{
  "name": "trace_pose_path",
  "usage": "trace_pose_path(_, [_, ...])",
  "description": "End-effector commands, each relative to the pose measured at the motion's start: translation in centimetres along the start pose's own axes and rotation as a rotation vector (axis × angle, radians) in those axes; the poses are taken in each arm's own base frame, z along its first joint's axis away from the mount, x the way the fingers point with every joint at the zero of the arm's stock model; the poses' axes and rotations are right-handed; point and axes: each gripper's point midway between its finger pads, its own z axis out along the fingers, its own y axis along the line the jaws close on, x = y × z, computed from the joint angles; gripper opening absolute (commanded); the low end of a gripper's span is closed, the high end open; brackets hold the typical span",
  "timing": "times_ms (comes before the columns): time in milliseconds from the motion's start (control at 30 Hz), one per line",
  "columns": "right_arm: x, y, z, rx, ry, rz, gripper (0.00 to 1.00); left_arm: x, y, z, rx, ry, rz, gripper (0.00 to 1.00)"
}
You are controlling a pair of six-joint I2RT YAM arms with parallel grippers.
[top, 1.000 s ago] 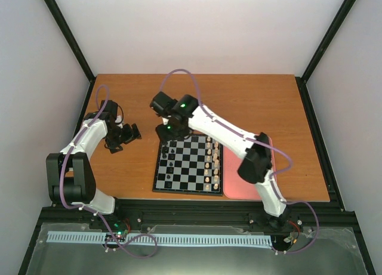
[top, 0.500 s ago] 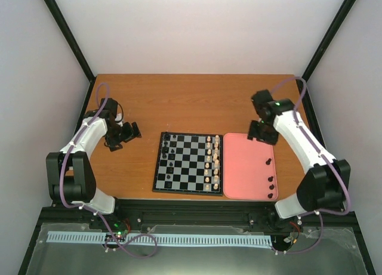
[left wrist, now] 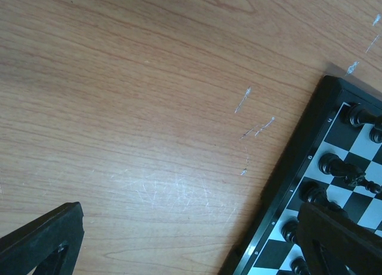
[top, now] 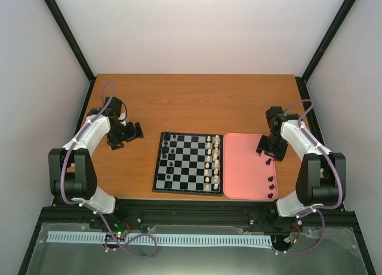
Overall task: Set up the chess pieces on the board
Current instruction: Pick up the chess piece from the storage box.
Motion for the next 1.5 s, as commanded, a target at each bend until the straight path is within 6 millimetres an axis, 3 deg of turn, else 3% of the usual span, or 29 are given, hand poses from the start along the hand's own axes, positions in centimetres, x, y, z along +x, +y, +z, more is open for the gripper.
trace_pose_path(0, [-0.4, -0.3, 0.9, -0.010, -0.010, 0.008, 0.59, -0.7, -0.6, -0.7, 0.003, -0.019, 0.031, 1.00])
trace_pose_path(600, [-1.2, -0.7, 3.1, -0.005, -0.001, 0.009, 0.59, -0.7, -0.4, -0.3, -0.012, -0.011, 0.035, 1.00])
trace_pose_path(767, [-1.6, -1.0, 3.7, 0.000, 0.004, 0.012, 0.48, -0.7, -0.3, -0.3, -0.020, -0.009, 0.036, 1.00])
trace_pose_path(1100, [-1.2, -1.1, 4.3, 0.000, 0.023, 0.011, 0.40, -1.0, -0.3, -0.4, -0.026, -0.015, 0.038, 1.00])
trace_pose_path(1267, [-1.1, -1.2, 4.3, 0.000, 0.024, 0.016, 0.21, -0.8, -0.2, -0.4, -0.026, -0.012, 0.037, 1.00])
trace_pose_path(1467, [-1.0, -0.9, 3.7, -0.028, 0.009, 0.024, 0.05, -0.7, -0.1, -0.1, -0.027, -0.014, 0.035, 1.00])
